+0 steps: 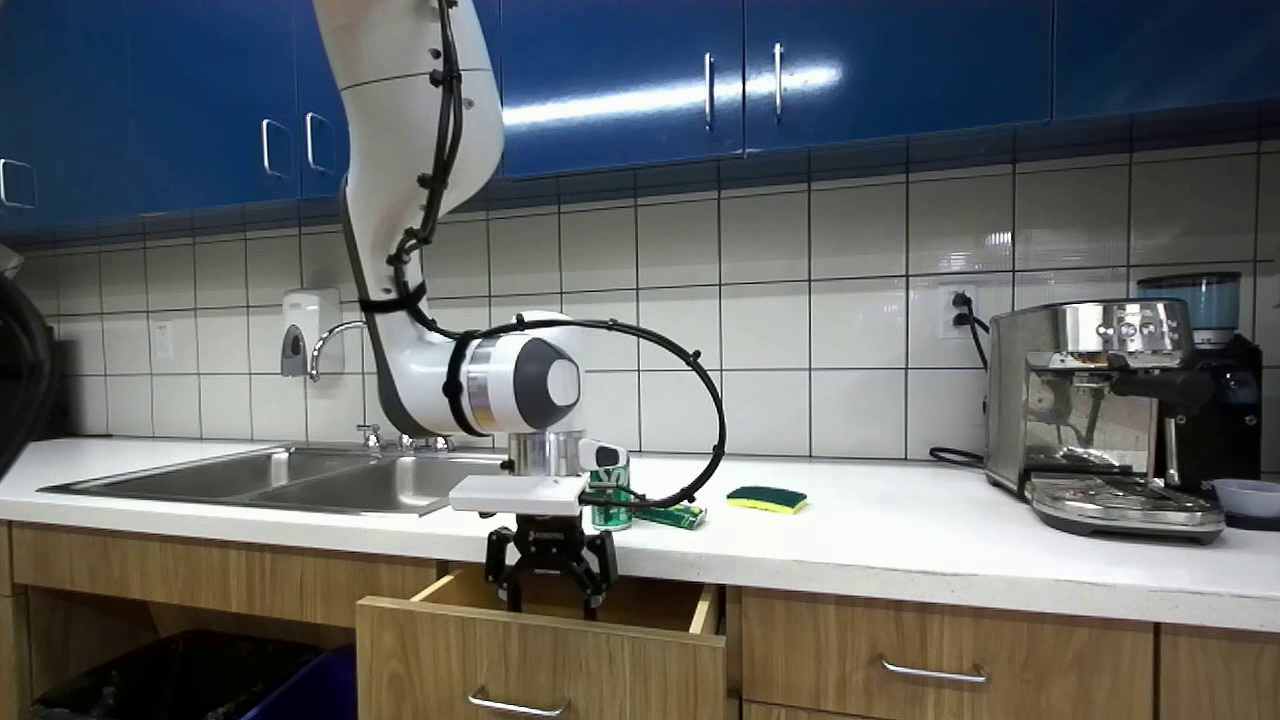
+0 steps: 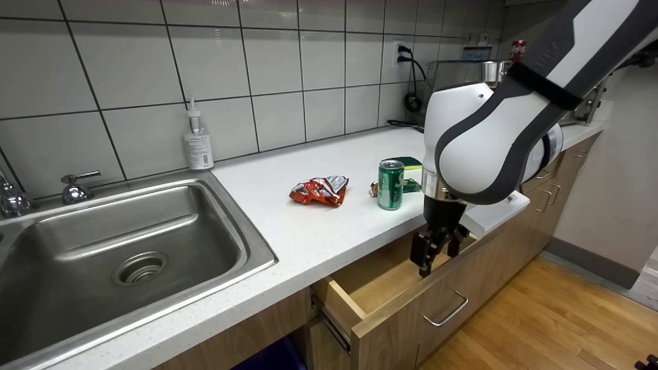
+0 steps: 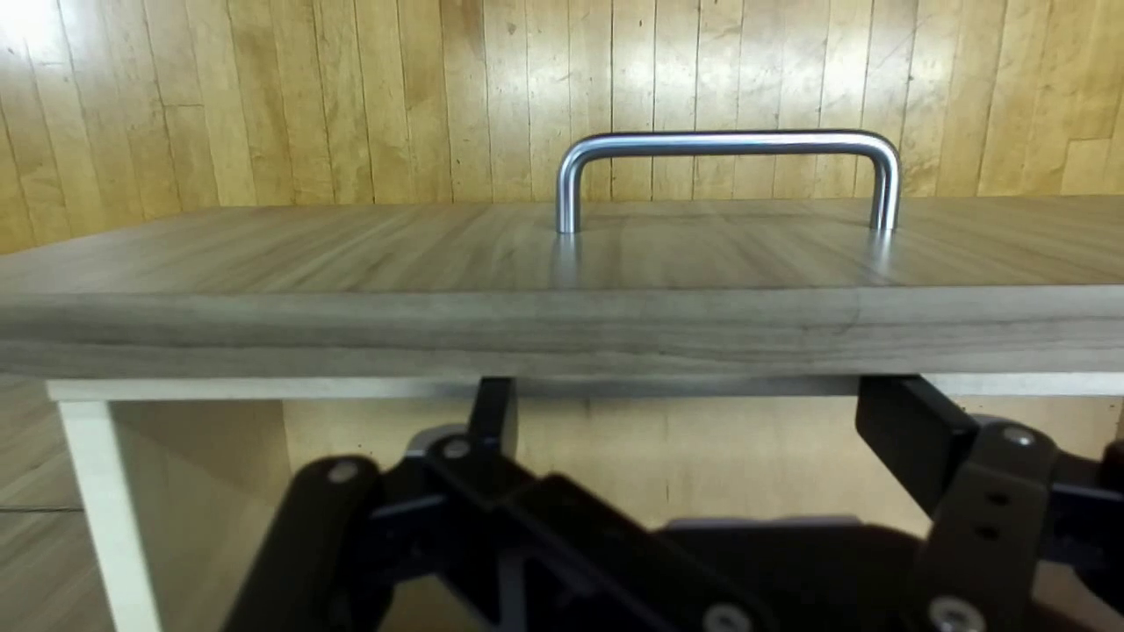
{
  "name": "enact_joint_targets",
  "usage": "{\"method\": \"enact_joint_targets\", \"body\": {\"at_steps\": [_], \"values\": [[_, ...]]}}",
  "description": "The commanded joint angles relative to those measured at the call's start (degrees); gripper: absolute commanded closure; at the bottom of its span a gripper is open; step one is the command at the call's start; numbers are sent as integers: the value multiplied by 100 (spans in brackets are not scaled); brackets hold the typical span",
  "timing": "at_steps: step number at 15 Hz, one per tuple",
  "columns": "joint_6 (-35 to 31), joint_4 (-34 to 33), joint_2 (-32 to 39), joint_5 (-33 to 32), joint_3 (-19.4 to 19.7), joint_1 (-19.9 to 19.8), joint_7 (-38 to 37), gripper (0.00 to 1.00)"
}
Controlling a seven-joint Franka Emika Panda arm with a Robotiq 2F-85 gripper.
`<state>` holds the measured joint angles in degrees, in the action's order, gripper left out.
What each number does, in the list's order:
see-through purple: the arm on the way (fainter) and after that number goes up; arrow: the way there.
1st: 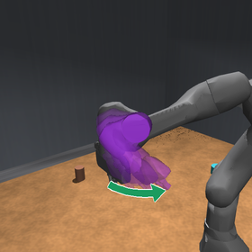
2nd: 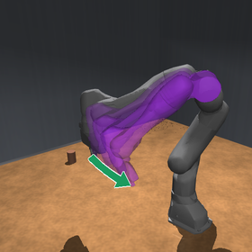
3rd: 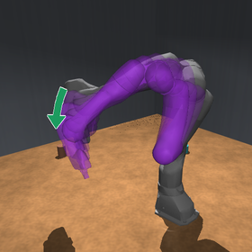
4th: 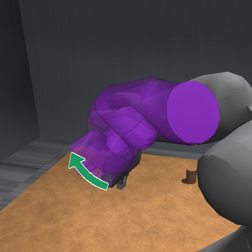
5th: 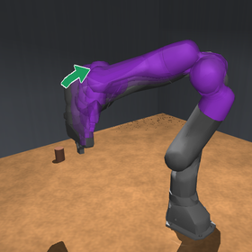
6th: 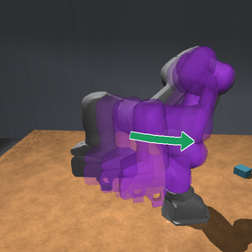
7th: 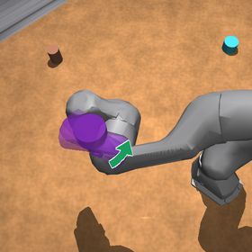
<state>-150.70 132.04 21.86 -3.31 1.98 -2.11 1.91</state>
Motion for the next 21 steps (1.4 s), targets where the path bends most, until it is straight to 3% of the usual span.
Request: {"method": "enact_joint_targets", "body": {"at_steps": [1,21], "values": [[-20,496,-402,-15,39,56,-112,0],[-253,1366,-866,-10,-2,149,-193,0]]}}
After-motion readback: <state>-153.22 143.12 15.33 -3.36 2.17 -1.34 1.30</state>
